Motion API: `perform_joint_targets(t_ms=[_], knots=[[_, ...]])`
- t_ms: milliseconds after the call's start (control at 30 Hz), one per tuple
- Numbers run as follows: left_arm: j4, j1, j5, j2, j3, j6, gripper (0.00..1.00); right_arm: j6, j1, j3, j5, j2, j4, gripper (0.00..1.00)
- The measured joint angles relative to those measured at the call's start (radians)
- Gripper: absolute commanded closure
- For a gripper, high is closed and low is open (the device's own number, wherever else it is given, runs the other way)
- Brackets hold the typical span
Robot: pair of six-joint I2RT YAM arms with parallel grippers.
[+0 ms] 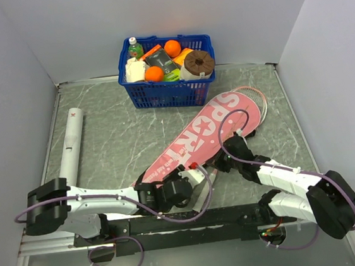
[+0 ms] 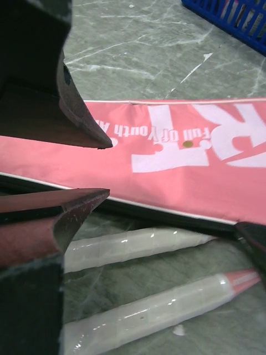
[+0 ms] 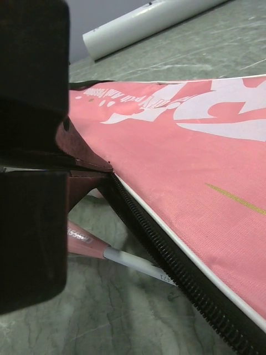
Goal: Pack up the badminton gear
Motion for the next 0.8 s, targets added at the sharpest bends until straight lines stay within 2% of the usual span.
perform_joint_targets(t_ms=[167, 267, 300, 400, 633, 800], knots=[[-0.003, -0.031, -0.016, 0.074, 0.0, 0.006, 0.49, -0.008, 0.0, 0.001, 0.014, -0.012, -0.005, 1.0], [-0.005, -0.042, -0.023, 0.106, 0.0, 0.018, 0.32, -0.011, 0.0, 0.001, 0.02, -0.033, -0.01, 1.0], [-0.004, -0.044, -0.023, 0.108, 0.0, 0.023, 0.23, -0.012, 0.0, 0.001, 0.022, -0.043, -0.012, 1.0], [0.008, -0.047, -0.028, 0.108, 0.0, 0.028, 0.17, -0.021, 0.0, 0.001, 0.028, -0.089, -0.032, 1.0], [0.023, -0.047, -0.041, 0.108, 0.0, 0.029, 0.15, -0.04, 0.0, 0.016, 0.041, -0.204, -0.1, 1.0], [0.024, -0.047, -0.064, 0.113, 0.0, 0.029, 0.19, -0.049, 0.0, 0.025, 0.05, -0.246, -0.126, 1.0]])
